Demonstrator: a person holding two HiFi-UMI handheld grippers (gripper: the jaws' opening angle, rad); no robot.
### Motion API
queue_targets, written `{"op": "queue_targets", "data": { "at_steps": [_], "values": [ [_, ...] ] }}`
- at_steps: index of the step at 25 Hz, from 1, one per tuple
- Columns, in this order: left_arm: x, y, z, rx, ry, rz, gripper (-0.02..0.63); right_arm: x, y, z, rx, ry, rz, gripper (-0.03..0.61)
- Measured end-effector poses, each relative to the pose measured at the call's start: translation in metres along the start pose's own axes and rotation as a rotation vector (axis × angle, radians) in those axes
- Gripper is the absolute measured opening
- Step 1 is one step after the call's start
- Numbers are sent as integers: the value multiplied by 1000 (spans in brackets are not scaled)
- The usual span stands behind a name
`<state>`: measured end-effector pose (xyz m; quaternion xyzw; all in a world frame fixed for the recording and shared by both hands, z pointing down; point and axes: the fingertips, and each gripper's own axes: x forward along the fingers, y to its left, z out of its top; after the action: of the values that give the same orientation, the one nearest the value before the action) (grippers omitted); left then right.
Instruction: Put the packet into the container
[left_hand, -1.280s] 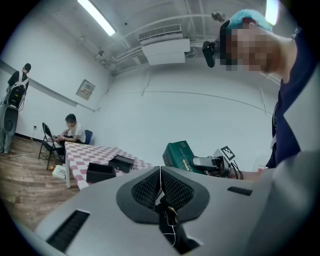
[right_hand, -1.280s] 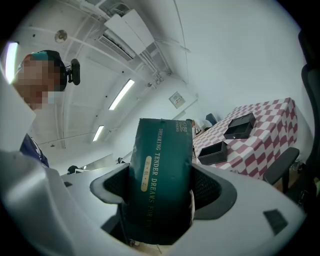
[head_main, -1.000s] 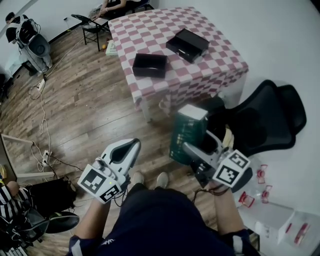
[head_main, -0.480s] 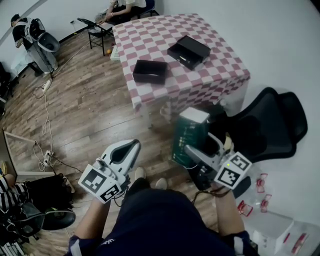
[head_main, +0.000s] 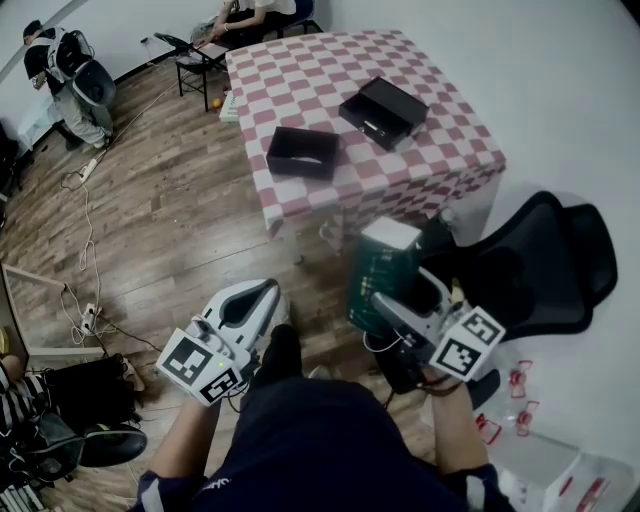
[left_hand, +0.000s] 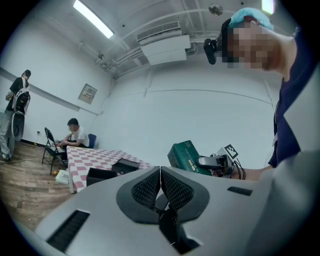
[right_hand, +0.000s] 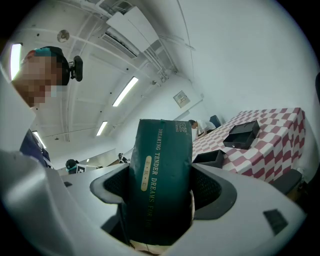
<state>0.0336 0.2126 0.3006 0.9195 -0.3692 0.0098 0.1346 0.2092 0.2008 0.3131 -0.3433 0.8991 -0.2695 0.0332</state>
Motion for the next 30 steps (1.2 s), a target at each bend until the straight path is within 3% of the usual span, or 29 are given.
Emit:
{"op": "queue_targets", "data": {
  "at_steps": [6, 20, 30],
  "values": [
    [31, 57, -2, -36, 14, -17, 37, 47, -31, 12, -24, 20, -27, 391],
    [102, 249, 30, -91, 83, -83, 37, 215, -108, 63, -38, 83, -133, 391],
    [127, 325, 41, -112, 87, -116, 37, 293, -145, 92, -165, 186, -185, 391]
  ]
}}
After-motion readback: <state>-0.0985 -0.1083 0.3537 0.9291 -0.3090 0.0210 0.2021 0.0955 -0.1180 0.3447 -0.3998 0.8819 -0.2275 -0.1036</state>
